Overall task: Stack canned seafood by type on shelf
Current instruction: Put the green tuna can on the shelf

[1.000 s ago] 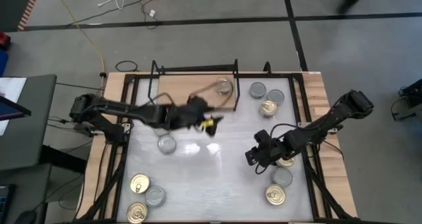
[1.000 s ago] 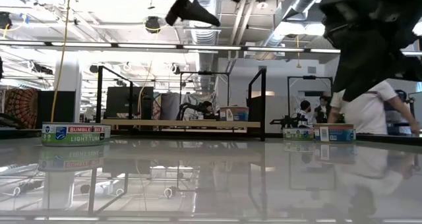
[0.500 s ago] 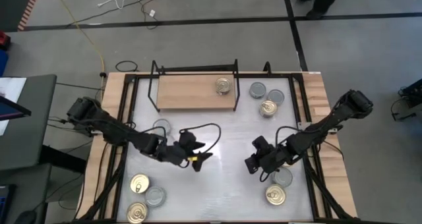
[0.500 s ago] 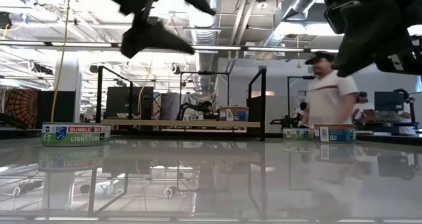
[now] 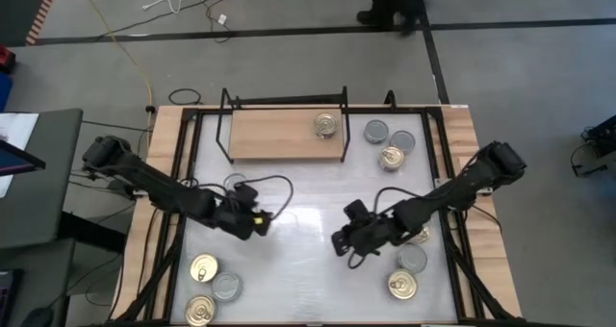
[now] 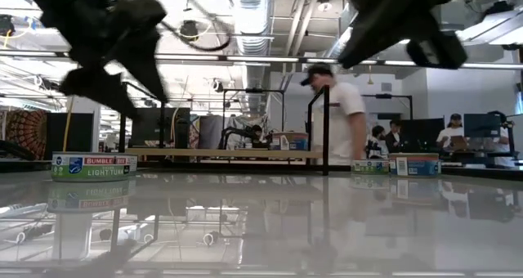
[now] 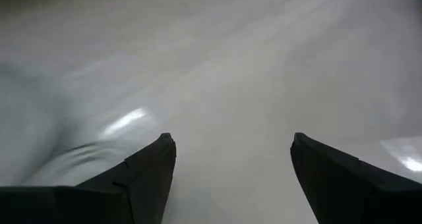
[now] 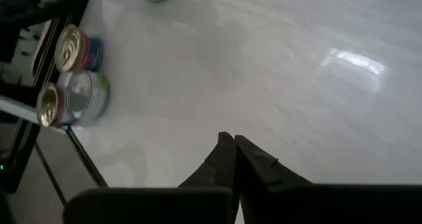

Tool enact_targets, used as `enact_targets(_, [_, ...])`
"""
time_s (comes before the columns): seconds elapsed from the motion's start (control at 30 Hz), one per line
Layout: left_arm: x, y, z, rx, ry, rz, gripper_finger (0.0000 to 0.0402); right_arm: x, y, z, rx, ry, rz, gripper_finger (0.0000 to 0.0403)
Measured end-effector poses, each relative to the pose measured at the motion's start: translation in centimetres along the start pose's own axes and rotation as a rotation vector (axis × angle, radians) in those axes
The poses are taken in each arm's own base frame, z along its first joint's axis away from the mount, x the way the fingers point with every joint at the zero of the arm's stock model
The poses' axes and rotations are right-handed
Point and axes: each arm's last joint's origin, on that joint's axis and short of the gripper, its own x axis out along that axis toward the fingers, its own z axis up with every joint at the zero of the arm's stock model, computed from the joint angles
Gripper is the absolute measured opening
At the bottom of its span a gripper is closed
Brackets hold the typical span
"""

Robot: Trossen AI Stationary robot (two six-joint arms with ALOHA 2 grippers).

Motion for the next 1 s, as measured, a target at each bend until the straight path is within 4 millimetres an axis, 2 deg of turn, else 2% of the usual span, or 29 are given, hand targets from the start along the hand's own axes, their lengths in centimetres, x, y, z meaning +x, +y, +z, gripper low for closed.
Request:
enact_targets(0.13, [-0.9, 2.2, -0.1, 0.037, 0.079, 0.156, 0.0286, 1.7, 1.3, 0.5, 0.018, -0.015, -0.015, 0.0043])
enact_targets(0.23, [-1.2, 3.2, -0.3, 0.064, 0.152, 0.235, 0.0286, 2.9, 2.2, 0.8, 0.029, -0.023, -0.021, 0.0042])
enact_targets(0.43, [-0.1, 3.0, -1.1, 0.109, 0.221, 0.268, 0.0286, 4.2, 3.1, 1.1, 0.039, -0.027, -0.027, 0.0039])
enact_targets(0.6, [2.0, 2.6, -2.3, 0.142, 0.298, 0.327, 0.0286, 4.1, 3.4, 1.2, 0.042, -0.028, -0.019, 0.0039])
enact_targets(0.7, [3.3, 1.7, -2.9, 0.160, 0.292, 0.274, 0.0286, 3.9, 3.4, 1.3, 0.041, -0.026, -0.022, 0.0039])
enact_targets(0.83, [4.7, -1.8, -3.0, 0.093, 0.278, -0.041, 0.0286, 3.5, 3.1, 0.9, 0.020, 0.006, -0.052, 0.0039])
enact_targets(1.0, [4.8, -4.6, -1.1, 0.019, 0.146, -0.322, 0.0286, 2.9, 2.2, -0.2, -0.037, 0.091, -0.150, 0.0039])
